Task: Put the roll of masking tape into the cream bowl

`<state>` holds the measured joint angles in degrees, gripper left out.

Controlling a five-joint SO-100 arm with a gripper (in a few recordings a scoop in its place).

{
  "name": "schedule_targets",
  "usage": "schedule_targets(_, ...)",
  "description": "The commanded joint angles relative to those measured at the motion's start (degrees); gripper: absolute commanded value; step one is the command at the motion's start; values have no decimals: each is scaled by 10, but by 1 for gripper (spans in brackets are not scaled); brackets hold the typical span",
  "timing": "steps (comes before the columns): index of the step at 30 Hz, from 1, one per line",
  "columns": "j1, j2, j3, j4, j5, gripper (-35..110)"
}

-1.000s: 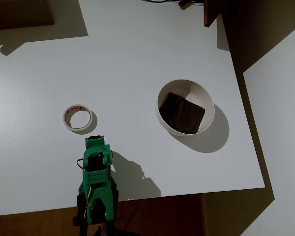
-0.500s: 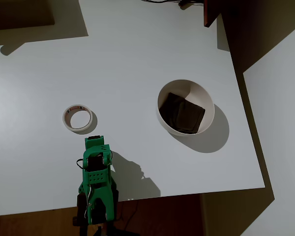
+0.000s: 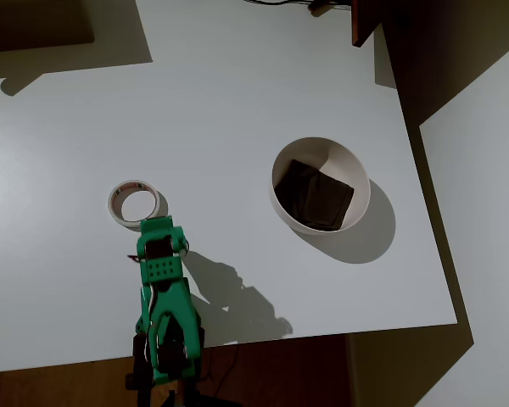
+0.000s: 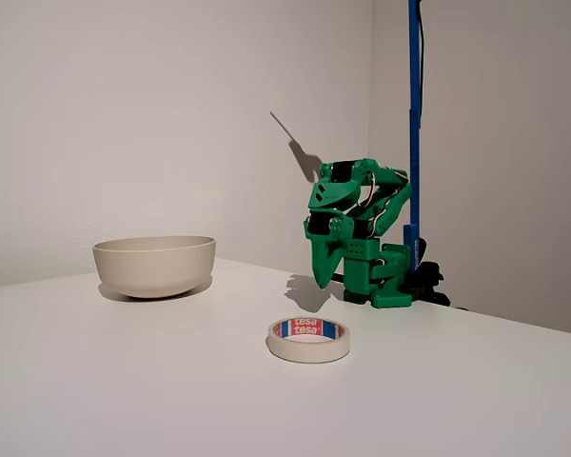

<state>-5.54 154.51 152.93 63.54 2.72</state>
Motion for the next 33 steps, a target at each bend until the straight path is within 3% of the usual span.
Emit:
schedule_targets(1, -11, -160, -125, -7, 14, -8)
schedule_targets(5, -30, -276, -207, 4, 13, -8)
schedule_targets(9, -52, -291, -215, -11, 40, 14)
schedule_targets(33, -100, -421, -214, -78, 78, 15)
